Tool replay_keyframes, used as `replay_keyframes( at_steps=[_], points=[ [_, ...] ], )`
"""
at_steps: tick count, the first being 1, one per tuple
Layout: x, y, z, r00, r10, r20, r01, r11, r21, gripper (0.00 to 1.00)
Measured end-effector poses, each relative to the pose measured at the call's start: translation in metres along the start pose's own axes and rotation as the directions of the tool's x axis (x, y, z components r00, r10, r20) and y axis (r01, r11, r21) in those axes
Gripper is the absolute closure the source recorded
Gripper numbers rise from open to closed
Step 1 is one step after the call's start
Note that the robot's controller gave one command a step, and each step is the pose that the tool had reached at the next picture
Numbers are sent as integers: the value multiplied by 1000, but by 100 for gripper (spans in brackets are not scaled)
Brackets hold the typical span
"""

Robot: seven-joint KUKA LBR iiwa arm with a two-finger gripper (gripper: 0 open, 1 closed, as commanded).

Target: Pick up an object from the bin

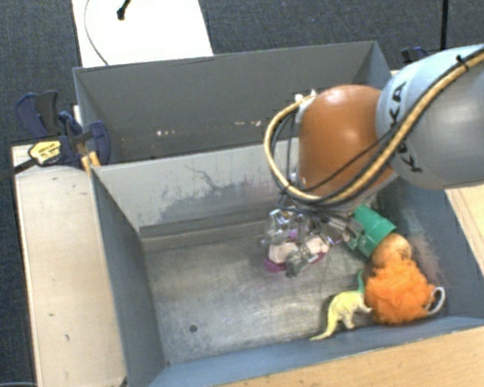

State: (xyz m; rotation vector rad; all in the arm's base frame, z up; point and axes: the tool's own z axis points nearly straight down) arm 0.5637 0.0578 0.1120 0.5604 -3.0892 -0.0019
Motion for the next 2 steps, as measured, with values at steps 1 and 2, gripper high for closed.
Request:
replay_keyframes(
  at_steps=[1,2],
  points=[
    [4,23,-28,1000,-17,2,17,1000,2,100],
    [3,8,-89,1000,-14,-1,14,1000,-1,100]
  ],
)
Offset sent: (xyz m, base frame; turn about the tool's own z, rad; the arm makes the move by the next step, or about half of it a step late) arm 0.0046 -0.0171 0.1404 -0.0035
